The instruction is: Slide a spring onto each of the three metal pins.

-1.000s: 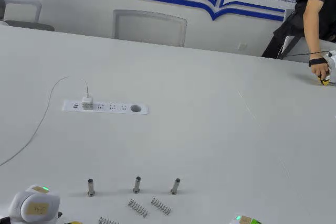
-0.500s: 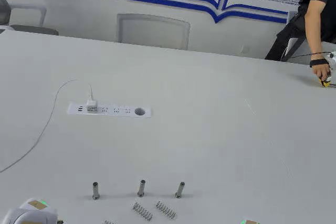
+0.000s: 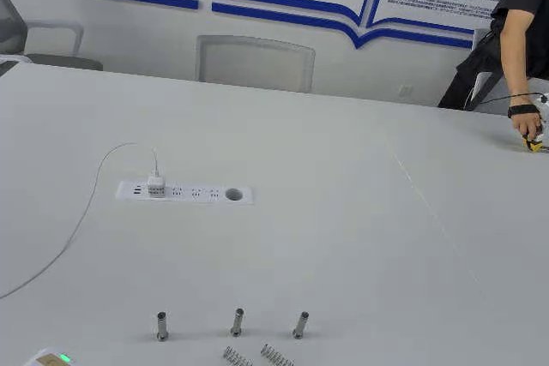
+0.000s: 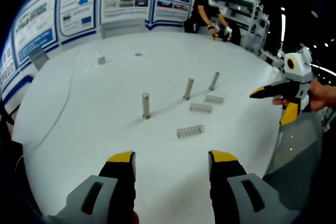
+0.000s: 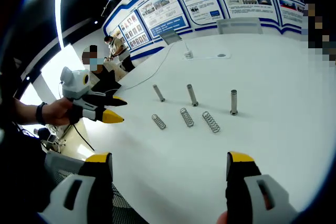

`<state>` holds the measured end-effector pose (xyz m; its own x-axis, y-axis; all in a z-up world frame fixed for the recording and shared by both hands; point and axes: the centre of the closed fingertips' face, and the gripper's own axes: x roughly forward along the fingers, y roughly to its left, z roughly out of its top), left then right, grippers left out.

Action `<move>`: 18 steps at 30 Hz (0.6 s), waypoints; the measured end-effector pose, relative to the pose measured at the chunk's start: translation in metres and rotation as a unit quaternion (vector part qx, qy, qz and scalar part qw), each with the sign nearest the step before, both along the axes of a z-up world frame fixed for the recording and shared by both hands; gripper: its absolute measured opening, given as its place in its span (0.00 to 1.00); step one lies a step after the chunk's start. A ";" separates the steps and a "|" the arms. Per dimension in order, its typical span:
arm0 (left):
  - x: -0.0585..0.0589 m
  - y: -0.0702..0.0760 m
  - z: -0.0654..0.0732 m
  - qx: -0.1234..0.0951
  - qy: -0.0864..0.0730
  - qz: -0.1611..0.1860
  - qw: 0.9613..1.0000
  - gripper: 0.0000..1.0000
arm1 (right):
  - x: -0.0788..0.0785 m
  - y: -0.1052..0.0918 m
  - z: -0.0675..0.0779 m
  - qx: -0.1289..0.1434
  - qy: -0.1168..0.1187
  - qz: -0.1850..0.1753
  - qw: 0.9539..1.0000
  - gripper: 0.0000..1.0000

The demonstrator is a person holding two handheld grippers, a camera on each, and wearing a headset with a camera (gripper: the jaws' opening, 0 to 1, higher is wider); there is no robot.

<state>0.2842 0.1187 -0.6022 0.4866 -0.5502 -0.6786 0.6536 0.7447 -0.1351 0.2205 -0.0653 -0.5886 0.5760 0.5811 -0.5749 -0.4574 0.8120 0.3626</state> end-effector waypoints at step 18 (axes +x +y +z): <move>-0.027 0.009 0.002 -0.007 0.011 -0.010 1.000 0.70 | -0.002 0.007 -0.003 0.002 0.004 0.010 1.000 0.91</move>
<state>0.2569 0.1272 -0.6004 0.4606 -0.5692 -0.6811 0.6649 0.7296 -0.1601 0.2184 -0.0586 -0.5912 0.5596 0.5943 -0.5776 -0.4699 0.8016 0.3696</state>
